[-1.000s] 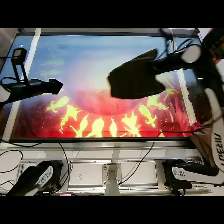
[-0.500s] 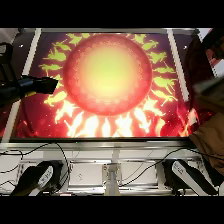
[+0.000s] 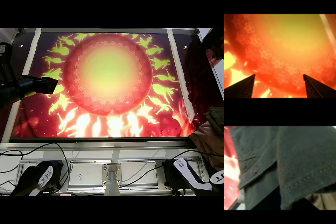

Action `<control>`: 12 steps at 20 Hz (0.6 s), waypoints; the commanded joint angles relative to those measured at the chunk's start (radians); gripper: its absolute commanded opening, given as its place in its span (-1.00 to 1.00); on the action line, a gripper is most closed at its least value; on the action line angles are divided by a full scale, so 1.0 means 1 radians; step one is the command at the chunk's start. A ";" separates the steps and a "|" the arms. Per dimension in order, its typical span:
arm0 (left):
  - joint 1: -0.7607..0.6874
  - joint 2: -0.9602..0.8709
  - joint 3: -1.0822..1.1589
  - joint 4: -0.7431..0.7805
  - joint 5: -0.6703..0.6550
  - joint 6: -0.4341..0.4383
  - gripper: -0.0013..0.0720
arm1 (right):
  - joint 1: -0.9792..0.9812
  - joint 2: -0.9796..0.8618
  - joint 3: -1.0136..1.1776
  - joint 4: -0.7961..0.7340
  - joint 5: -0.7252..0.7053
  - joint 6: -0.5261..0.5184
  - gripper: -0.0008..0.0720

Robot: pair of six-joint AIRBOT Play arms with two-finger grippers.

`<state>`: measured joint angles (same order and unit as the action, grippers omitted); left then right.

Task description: Fold the clothes and pants, and hang the long-sleeved shirts on hangers.

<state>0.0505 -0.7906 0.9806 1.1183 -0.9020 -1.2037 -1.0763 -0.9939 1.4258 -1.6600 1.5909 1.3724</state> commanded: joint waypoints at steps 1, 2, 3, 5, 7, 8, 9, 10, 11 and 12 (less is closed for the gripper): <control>0.001 0.001 0.001 0.000 0.000 0.000 0.91 | -0.180 0.002 -0.066 -0.021 0.024 -0.006 -0.92; 0.001 0.001 0.001 0.000 0.000 0.000 0.91 | -0.217 0.002 -0.082 -0.023 0.021 -0.009 -0.92; 0.001 0.001 0.001 0.000 0.000 0.000 0.91 | -0.252 0.002 -0.099 -0.025 0.010 -0.048 -0.92; 0.001 0.001 0.001 0.000 0.000 0.000 0.92 | -0.307 0.002 -0.122 -0.031 -0.008 -0.148 -0.92; 0.001 0.001 0.001 0.000 0.000 0.000 0.92 | -0.354 0.002 -0.123 -0.053 -0.051 -0.163 -0.92; 0.001 0.001 0.001 0.000 0.000 0.000 0.91 | -0.377 0.002 -0.123 -0.055 -0.074 -0.163 -0.92; 0.001 0.001 0.001 0.000 0.000 0.000 0.91 | -0.401 0.002 -0.123 -0.053 -0.099 -0.162 -0.88; 0.001 0.001 0.001 0.000 0.000 0.000 0.92 | -0.419 0.002 -0.123 -0.053 -0.126 -0.157 -0.36; 0.001 0.001 0.001 0.000 0.000 0.000 0.92 | -0.434 0.002 -0.123 -0.051 -0.154 -0.145 0.69; 0.001 0.001 0.001 0.000 0.000 0.000 0.92 | -0.441 0.002 -0.123 -0.051 -0.179 -0.124 0.89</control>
<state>0.0505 -0.7906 0.9810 1.1179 -0.9020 -1.2034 -1.4689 -0.9920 1.3067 -1.7138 1.4921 1.2331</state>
